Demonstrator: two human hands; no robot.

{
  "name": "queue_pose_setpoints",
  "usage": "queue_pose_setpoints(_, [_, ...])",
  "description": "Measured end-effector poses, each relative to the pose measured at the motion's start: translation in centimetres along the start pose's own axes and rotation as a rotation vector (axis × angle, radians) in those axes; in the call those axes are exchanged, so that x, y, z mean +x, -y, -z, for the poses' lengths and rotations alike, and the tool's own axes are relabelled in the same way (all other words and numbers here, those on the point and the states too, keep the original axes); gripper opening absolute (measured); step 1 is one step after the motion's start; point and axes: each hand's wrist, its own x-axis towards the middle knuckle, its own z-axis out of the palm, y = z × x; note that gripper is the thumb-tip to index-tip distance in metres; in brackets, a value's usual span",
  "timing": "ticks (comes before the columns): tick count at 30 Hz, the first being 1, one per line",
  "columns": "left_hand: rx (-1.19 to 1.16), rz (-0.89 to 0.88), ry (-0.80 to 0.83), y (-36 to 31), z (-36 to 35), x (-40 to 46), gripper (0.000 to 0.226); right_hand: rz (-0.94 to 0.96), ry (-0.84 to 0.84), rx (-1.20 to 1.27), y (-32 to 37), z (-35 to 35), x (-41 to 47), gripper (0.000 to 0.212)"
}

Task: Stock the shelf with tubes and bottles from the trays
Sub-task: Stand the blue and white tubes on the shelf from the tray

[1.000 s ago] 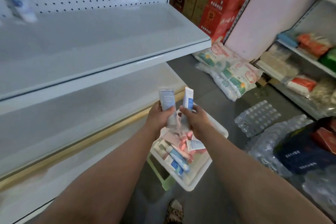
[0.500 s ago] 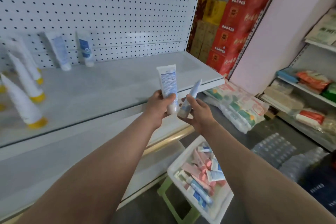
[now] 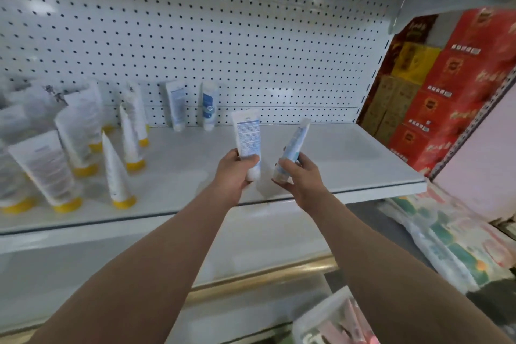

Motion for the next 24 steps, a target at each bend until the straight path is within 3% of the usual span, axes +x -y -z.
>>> queue_pose_setpoints(6, [0.002,-0.042,-0.149,-0.3,2.8,1.6,0.031,-0.027,0.067,-0.045,-1.4,-3.2,3.1,0.026])
queue_pose_setpoints(11, [0.141,-0.162,-0.356,-0.6,5.4,3.0,0.029,0.044,0.122,-0.088,-2.1,-5.4,4.9,0.014])
queue_pose_setpoints(17, [0.469,-0.236,-0.574,-1.3,9.1,5.4,0.031,0.169,0.14,-0.374,-4.1,-8.0,7.4,0.022])
queue_pose_setpoints(24, [0.585,-0.246,-0.644,-1.6,11.0,8.3,0.032,0.235,0.098,-0.611,-4.6,-11.0,10.3,0.038])
